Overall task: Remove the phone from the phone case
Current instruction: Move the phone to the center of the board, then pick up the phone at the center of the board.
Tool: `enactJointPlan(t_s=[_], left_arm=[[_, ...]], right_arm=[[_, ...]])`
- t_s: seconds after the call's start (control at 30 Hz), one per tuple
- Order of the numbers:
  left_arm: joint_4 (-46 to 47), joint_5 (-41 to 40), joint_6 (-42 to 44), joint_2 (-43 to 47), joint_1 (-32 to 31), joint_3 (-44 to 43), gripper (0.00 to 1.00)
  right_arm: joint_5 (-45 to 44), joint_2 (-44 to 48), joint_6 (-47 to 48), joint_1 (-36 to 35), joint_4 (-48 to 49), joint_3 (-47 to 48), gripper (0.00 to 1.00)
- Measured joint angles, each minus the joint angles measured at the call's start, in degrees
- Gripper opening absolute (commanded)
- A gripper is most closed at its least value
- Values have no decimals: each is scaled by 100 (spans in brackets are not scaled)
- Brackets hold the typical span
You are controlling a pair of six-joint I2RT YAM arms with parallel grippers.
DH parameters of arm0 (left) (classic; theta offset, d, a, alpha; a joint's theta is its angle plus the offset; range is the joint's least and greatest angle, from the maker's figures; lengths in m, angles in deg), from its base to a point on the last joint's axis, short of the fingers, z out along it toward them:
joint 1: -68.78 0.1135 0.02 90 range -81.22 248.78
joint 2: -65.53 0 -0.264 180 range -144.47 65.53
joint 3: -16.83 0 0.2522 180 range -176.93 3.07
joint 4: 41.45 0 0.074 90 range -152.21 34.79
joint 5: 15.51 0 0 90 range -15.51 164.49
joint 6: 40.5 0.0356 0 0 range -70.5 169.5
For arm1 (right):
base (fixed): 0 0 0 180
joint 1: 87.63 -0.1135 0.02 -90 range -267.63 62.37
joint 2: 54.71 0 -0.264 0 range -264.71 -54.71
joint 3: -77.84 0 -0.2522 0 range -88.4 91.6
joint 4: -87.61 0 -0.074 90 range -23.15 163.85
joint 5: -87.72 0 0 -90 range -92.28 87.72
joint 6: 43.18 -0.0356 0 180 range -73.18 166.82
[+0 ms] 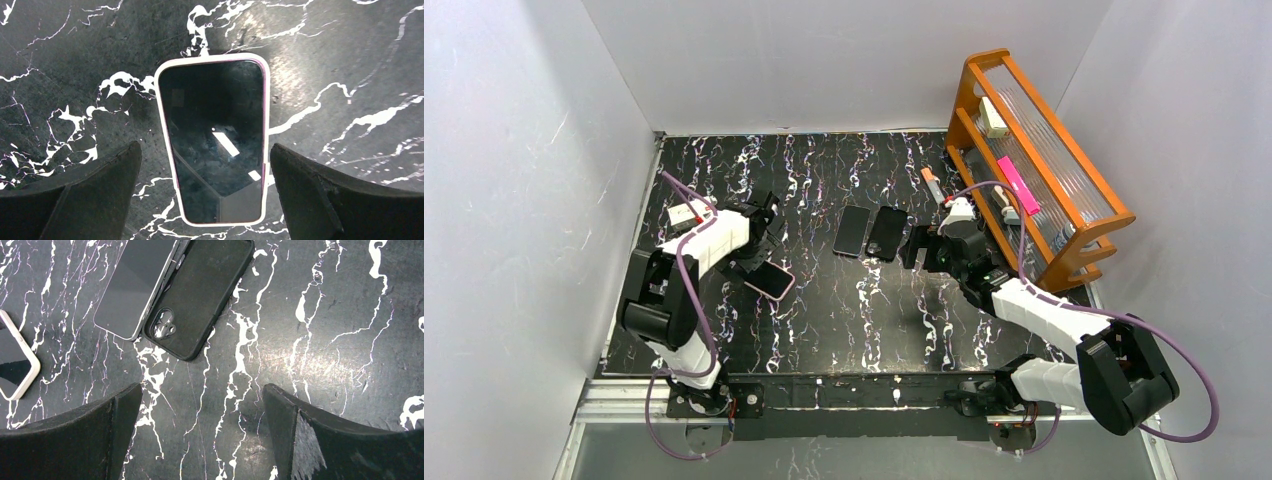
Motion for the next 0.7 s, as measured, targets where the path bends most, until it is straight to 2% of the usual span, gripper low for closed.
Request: enactJointPlan(t_s=[0.7], left_arm=[[201, 177, -83, -511, -42, 2, 98]], right_arm=[[72, 0, 13, 2, 68, -15, 99]])
